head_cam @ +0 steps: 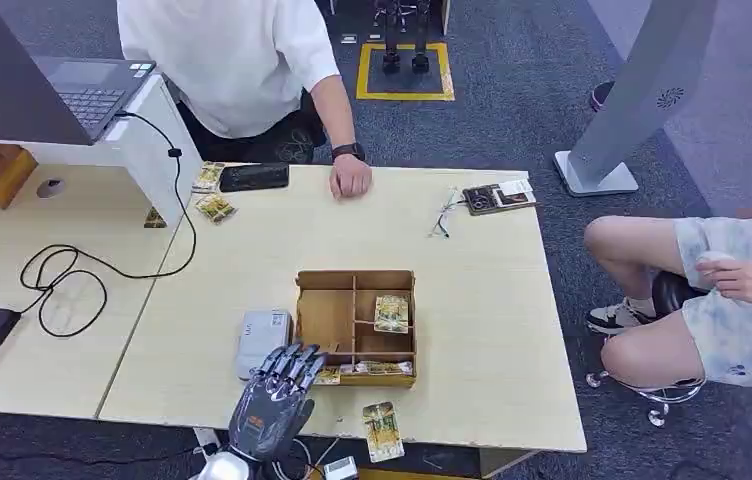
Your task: Pass the card to the sensor for recognition and then transmit it.
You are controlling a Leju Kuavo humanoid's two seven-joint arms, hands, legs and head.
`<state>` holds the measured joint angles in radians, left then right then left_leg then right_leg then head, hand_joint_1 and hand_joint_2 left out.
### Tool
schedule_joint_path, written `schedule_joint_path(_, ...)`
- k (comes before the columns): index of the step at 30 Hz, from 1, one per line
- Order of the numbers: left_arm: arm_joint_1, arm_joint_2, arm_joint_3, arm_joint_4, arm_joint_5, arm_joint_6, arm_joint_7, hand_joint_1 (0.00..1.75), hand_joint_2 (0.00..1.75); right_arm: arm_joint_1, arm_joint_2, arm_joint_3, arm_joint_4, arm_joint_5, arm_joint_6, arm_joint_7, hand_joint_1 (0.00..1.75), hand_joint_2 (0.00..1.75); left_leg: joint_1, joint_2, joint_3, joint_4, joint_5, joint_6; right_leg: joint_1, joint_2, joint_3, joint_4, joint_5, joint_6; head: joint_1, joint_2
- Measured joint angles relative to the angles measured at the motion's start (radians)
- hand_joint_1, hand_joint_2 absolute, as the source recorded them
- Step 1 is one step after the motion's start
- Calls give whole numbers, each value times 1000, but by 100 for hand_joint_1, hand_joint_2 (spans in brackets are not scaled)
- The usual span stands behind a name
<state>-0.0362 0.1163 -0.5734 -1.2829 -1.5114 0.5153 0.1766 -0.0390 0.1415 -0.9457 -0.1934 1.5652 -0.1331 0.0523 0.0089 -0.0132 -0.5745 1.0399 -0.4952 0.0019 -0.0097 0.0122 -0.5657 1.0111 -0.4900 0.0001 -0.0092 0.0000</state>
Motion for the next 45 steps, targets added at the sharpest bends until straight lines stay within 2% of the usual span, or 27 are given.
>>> schedule_joint_path(9,-8,-4,0,1,5,-33,17,175,175,1,0,1,0,0,0,0,0,175,0,0,0,0,0,0,0,0,0,0,0,0,0,0)
schedule_joint_path(19,-6,-9,-1,1,11,-19,22,175,175,2,1,4,0,0,-2,3,0,175,0,0,0,0,0,0,0,0,0,0,0,0,0,0)
schedule_joint_path(27,8,-9,-1,0,24,55,8,175,175,6,3,22,0,0,-3,3,0,175,0,0,0,0,0,0,0,0,0,0,0,0,0,0)
schedule_joint_path(30,17,-10,0,-3,29,129,-6,175,175,6,3,27,0,0,-3,3,0,175,0,0,0,0,0,0,0,0,0,0,0,0,0,0)
schedule_joint_path(33,32,-13,0,-54,29,156,-37,175,175,7,3,36,0,0,-5,3,0,175,0,0,0,0,0,0,0,0,0,0,0,0,0,0)
schedule_joint_path(35,46,-26,10,-102,41,156,-82,175,175,7,3,44,0,0,-6,3,0,175,0,0,0,0,0,0,0,0,0,0,0,0,0,0)
schedule_joint_path(40,74,-84,73,-239,72,156,-208,175,175,8,3,53,0,0,-6,3,0,175,0,0,0,0,0,0,0,-1,0,0,0,0,0,0)
schedule_joint_path(45,103,-140,150,-309,100,156,-314,175,175,10,3,61,0,0,-6,3,0,175,0,0,0,0,0,0,0,-1,0,0,0,0,0,0)
